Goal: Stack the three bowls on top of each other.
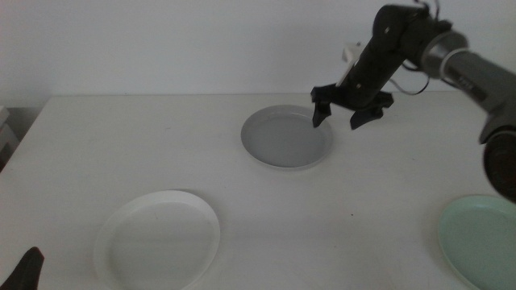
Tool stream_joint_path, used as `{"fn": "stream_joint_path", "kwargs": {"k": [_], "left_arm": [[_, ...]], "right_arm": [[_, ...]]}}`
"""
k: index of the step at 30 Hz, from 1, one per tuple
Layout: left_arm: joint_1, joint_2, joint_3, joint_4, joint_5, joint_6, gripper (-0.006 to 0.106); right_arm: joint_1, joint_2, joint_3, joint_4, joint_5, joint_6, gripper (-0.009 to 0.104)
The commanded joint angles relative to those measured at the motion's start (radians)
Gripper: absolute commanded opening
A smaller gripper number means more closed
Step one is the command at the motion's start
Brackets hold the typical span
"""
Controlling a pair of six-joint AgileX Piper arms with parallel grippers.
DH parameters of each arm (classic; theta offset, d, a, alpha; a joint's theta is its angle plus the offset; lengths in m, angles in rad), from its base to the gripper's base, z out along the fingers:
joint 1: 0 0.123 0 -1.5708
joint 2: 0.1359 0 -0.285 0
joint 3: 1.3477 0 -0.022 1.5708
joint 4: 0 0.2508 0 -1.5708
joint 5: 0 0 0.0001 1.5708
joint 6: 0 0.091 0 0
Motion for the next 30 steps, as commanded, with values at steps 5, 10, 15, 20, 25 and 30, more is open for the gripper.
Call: {"fn": "stream_joint_path", "kwargs": {"k": [5, 10, 15, 20, 25, 30], "left_arm": [[0.001, -0.014, -0.005, -0.004, -0.078, -0.013, 0.105], [0.001, -0.014, -0.005, -0.004, -0.078, -0.013, 0.105], [0.001, -0.014, -0.005, -0.004, -0.078, -0.013, 0.105], [0.001, -0.014, -0.005, -0.004, -0.078, -0.013, 0.105], [0.001, -0.014, -0.005, -0.004, -0.078, -0.013, 0.105], [0.001, -0.014, -0.005, -0.004, -0.078, -0.013, 0.105]], "right_arm": [[0.01, 0.017, -0.058, 0.057, -0.055, -0.002, 0.051], [0.01, 0.033, -0.058, 0.042, -0.069, -0.001, 0.015], [0.01, 0.027, -0.056, 0.017, -0.082, 0.006, -0.001], [0.045, -0.084, 0.067, -0.004, -0.14, 0.003, -0.001], [0.071, -0.345, 0.406, 0.005, -0.321, -0.004, -0.001], [0.114, -0.634, 0.777, -0.009, -0.444, -0.004, -0.001]]}}
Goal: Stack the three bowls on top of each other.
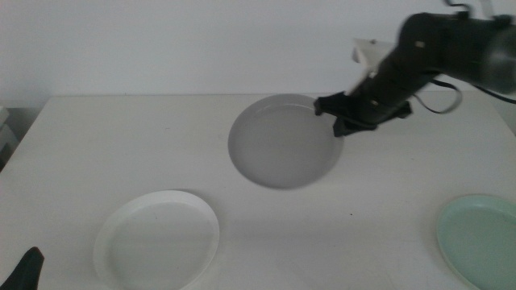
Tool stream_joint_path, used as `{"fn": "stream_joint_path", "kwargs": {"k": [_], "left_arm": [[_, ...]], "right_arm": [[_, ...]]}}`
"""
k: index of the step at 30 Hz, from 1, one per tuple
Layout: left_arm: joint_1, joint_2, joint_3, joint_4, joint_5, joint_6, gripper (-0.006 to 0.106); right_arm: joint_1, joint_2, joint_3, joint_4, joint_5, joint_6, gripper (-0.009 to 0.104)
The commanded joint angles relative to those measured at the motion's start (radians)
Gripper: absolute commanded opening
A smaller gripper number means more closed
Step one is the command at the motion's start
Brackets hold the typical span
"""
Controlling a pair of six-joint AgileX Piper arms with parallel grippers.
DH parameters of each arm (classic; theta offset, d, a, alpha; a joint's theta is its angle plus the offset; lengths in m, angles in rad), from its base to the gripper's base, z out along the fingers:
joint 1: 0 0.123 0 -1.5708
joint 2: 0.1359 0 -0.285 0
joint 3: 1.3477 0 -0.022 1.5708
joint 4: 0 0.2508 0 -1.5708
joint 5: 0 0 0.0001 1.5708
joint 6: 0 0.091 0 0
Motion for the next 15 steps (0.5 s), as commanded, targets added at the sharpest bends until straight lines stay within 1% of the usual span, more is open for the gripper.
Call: {"fn": "stream_joint_path", "kwargs": {"k": [1, 4, 9, 15], "left_arm": [[0.001, -0.014, -0.005, -0.004, -0.078, -0.013, 0.105], [0.001, -0.014, -0.005, -0.004, -0.078, -0.013, 0.105], [0.001, -0.014, -0.005, -0.004, -0.078, -0.013, 0.105], [0.001, -0.014, -0.005, -0.004, -0.078, -0.013, 0.105]], "right_arm": [[0.032, -0.187, 0.139, -0.001, -0.095, -0.006, -0.001], [0.068, -0.332, 0.304, 0.001, -0.16, 0.011, -0.001], [0.121, -0.483, 0.514, 0.01, -0.223, 0.054, -0.001], [0.183, -0.509, 0.646, 0.016, -0.25, 0.054, -0.001]]}}
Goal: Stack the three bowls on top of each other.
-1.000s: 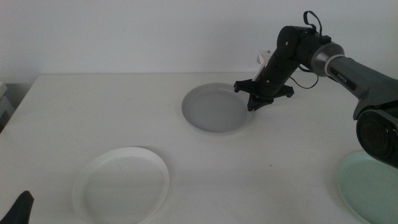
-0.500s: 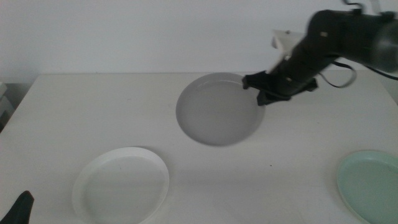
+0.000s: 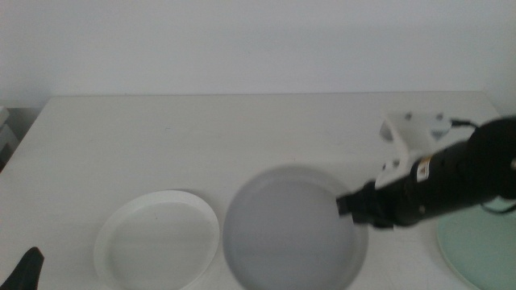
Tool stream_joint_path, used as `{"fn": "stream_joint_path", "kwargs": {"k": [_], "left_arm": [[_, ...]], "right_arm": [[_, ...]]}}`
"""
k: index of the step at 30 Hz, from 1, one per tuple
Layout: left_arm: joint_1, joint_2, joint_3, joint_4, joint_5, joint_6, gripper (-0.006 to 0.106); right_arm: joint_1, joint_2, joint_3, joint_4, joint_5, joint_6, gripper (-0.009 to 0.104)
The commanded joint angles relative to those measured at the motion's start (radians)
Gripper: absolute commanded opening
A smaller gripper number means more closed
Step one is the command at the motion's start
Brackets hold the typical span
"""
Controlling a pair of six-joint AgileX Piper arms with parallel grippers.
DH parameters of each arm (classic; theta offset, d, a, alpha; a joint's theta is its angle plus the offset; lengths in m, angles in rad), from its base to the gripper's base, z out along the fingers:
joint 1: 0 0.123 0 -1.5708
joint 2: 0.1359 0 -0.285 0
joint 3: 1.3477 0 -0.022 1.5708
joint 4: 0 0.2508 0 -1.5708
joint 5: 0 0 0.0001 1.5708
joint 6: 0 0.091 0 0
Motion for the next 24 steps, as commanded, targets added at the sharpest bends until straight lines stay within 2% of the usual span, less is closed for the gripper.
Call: {"fn": "stream_joint_path", "kwargs": {"k": [1, 7, 24], "left_arm": [[0.001, -0.014, -0.005, -0.004, -0.078, -0.013, 0.105], [0.001, -0.014, -0.005, -0.004, -0.078, -0.013, 0.105], [0.001, -0.014, -0.005, -0.004, -0.078, -0.013, 0.105]], "right_arm": [[0.024, -0.03, 0.026, 0.008, -0.073, 0.001, -0.001], [0.036, -0.016, 0.107, 0.034, -0.135, 0.002, -0.001], [0.036, 0.168, 0.099, 0.042, -0.244, -0.006, 0.001]]}}
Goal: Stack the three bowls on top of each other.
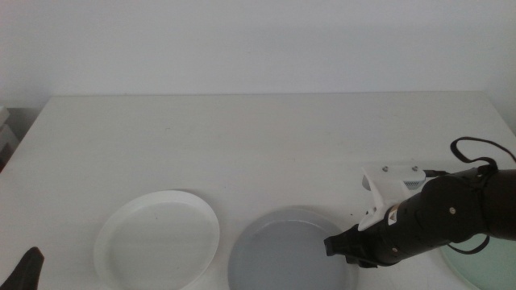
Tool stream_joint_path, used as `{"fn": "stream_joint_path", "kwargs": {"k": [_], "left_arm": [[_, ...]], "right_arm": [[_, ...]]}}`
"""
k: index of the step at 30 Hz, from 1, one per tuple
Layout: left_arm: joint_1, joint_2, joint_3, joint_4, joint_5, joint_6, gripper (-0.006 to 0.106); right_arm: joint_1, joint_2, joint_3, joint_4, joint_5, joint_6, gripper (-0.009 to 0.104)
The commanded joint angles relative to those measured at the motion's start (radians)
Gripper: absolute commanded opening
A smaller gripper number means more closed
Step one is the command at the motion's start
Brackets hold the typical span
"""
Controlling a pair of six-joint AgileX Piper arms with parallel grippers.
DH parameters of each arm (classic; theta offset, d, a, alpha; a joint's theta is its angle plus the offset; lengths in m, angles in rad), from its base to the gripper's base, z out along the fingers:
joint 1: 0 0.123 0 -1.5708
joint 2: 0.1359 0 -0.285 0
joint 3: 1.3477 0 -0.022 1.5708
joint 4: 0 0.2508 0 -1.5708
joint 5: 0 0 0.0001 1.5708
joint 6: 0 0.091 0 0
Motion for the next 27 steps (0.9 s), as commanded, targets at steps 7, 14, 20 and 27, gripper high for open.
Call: {"fn": "stream_joint_path", "kwargs": {"k": [7, 14, 20, 27], "left_arm": [[0.001, -0.014, -0.005, -0.004, -0.078, -0.013, 0.105], [0.001, -0.014, -0.005, -0.004, -0.078, -0.013, 0.105], [0.001, -0.014, -0.005, -0.004, -0.078, -0.013, 0.105], [0.001, -0.014, -0.005, -0.004, -0.078, -0.013, 0.105]], "right_arm": [[-0.005, -0.021, -0.041, 0.002, -0.029, -0.009, 0.03], [-0.112, -0.191, -0.126, -0.054, 0.198, -0.015, 0.06], [-0.297, -0.393, -0.215, -0.144, 0.376, -0.017, 0.062], [-0.657, -0.525, -0.227, -0.079, 0.525, -0.176, 0.062]]}}
